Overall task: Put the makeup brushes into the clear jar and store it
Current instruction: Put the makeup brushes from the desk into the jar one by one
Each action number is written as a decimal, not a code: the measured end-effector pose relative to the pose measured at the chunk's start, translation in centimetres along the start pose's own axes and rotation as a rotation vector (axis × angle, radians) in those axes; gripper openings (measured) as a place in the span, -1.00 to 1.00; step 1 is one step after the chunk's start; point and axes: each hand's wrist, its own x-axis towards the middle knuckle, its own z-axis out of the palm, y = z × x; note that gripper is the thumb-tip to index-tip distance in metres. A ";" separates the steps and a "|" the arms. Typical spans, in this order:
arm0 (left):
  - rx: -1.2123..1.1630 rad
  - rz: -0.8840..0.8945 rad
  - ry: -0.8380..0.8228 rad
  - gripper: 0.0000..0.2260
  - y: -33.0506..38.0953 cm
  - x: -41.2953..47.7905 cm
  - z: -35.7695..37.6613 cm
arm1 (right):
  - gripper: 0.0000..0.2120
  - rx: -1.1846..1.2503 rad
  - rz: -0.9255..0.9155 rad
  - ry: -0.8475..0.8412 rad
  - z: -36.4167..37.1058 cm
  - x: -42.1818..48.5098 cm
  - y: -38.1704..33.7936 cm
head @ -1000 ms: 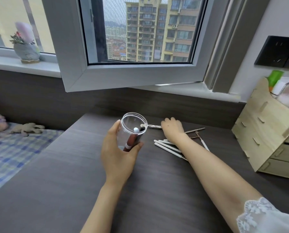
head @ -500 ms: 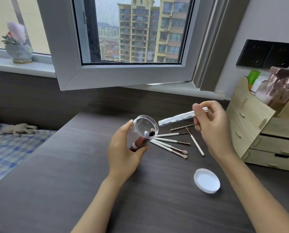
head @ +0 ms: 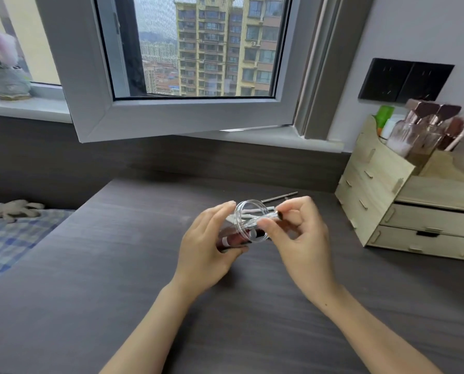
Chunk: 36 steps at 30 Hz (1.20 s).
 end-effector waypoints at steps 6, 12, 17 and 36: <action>0.009 0.021 0.002 -0.31 -0.1 0.1 0.1 | -0.80 -0.253 -0.263 0.006 1.2 0.1 1.9; 0.015 0.016 0.024 -0.33 -0.3 0.1 0.1 | -0.86 -0.219 -0.283 -0.038 0.0 1.2 2.5; 0.001 -0.120 0.098 -0.24 -0.5 0.2 0.0 | -0.79 -0.474 0.119 0.188 -2.1 6.1 8.1; -0.200 -0.480 0.303 -0.28 -2.1 0.7 -0.8 | -0.75 -1.588 -0.238 -0.727 3.2 14.2 16.1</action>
